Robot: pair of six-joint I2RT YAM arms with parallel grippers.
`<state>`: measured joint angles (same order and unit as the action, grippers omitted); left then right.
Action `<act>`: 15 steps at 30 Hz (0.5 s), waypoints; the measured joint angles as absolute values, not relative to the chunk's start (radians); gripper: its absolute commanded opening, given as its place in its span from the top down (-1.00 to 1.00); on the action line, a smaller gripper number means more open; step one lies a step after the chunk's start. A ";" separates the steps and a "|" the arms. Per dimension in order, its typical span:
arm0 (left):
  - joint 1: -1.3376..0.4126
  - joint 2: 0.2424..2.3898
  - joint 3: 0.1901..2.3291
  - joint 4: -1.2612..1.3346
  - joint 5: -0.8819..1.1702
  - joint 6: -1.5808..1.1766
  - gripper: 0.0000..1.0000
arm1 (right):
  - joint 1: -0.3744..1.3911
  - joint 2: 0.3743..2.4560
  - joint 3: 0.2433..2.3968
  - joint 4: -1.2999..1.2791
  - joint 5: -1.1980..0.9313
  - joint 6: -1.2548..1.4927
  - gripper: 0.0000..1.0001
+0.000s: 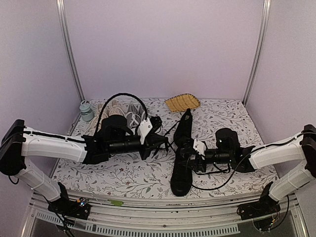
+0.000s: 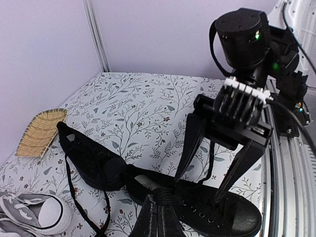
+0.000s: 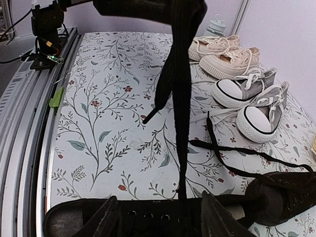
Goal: Tie the shoes
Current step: Pass from the left arm to the right
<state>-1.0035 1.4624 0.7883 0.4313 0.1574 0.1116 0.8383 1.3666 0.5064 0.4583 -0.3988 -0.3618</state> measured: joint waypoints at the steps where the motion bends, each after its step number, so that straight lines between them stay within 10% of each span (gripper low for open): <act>1: -1.005 1.462 0.793 0.434 0.154 0.114 1.00 | 0.841 1.396 0.509 0.480 -0.397 -0.373 0.12; 15: -1.012 1.462 0.800 0.443 0.145 0.132 1.00 | 0.844 1.523 0.539 0.610 -0.353 -0.427 1.00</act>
